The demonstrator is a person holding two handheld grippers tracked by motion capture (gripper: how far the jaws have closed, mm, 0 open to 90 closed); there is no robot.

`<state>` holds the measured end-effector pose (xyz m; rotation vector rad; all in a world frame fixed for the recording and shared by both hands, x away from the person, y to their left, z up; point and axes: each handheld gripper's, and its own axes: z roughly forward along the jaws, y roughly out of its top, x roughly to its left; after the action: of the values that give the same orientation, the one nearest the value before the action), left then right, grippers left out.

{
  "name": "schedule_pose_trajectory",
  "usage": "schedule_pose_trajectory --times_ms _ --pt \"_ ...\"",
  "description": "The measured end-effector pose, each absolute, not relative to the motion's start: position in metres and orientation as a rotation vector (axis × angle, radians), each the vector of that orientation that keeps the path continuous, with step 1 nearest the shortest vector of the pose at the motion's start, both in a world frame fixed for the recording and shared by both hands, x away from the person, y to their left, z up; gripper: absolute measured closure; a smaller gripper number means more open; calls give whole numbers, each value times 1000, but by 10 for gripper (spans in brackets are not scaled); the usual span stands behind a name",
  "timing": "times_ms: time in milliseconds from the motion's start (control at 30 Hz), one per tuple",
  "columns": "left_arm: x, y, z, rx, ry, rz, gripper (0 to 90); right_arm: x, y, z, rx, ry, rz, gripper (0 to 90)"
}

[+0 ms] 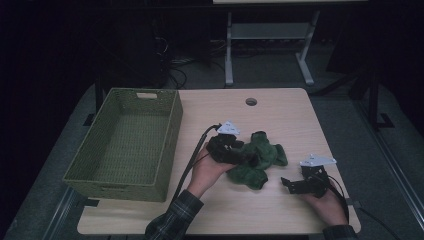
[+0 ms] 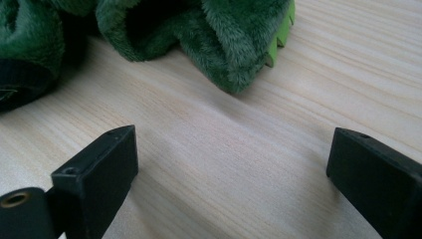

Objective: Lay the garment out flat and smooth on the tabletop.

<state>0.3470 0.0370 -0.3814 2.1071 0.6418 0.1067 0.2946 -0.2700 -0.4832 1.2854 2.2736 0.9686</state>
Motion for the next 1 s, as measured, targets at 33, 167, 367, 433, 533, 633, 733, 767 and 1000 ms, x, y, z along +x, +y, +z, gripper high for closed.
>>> schedule_pose_trajectory --times_ms 33,167,367,433,533,633,733,767,1000 --pt "343 39 -380 2099 641 111 390 295 -270 -483 1286 2271 969 56" --pt "332 45 -378 2094 627 103 423 295 -270 -483 1286 2272 968 56" --pt "311 44 -386 2104 600 87 458 294 -270 -483 1287 2271 968 56" --pt "305 39 -393 2115 589 71 466 294 -270 -483 1290 2267 967 56" --pt "300 34 -403 2127 584 54 477 294 -270 -483 1290 2267 967 56" --pt "299 27 -417 2141 590 25 484 294 -270 -483 1290 2268 966 56" --pt "301 23 -427 2152 592 16 484 294 -270 -483 1289 2268 967 56" --pt "301 22 -430 2156 598 16 483 294 -270 -483 1290 2268 967 56" --pt "307 17 -450 2195 613 35 464 294 -270 -483 1289 2268 967 56"
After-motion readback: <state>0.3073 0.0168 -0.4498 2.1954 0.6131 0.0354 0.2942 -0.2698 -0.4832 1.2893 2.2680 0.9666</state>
